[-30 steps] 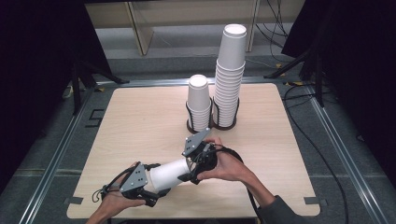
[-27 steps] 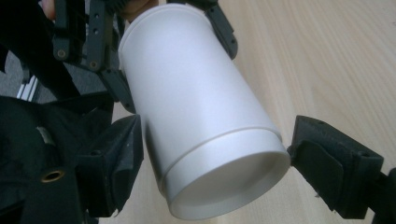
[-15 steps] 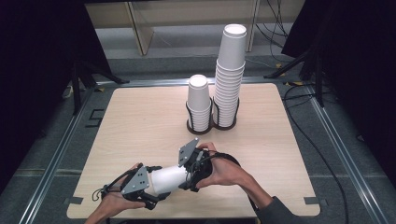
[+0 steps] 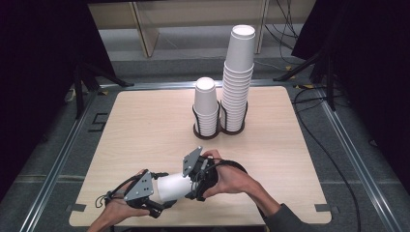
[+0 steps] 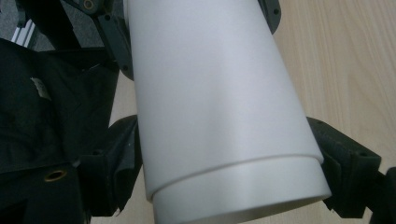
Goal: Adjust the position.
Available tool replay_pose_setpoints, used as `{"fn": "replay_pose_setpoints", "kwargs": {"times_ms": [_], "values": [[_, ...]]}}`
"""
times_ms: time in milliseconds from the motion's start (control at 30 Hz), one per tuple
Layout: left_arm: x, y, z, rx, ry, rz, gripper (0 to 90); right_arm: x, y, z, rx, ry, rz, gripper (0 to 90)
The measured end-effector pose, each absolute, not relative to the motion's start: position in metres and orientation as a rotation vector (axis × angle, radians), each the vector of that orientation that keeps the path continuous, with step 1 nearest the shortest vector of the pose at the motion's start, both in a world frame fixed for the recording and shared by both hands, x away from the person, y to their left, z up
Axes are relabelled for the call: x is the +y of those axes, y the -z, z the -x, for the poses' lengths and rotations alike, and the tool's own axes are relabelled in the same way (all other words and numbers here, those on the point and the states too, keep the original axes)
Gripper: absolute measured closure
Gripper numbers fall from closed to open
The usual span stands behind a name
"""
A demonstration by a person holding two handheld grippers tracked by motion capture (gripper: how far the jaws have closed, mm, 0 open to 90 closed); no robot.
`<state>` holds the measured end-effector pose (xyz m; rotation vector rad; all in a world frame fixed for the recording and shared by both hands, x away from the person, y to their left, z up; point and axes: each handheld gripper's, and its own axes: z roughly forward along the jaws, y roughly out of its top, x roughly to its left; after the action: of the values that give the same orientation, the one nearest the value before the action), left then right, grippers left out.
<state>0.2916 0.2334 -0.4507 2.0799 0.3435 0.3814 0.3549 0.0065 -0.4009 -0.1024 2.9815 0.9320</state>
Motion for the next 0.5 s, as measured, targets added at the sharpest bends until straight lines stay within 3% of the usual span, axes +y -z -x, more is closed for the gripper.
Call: {"fn": "replay_pose_setpoints", "kwargs": {"times_ms": [500], "values": [[0.2354, 0.4509, -0.2937, 0.333, -0.34, -2.085, 11.1, 0.0098, 0.406, -0.3544, 2.972, -0.882, 0.185, 22.7]]}}
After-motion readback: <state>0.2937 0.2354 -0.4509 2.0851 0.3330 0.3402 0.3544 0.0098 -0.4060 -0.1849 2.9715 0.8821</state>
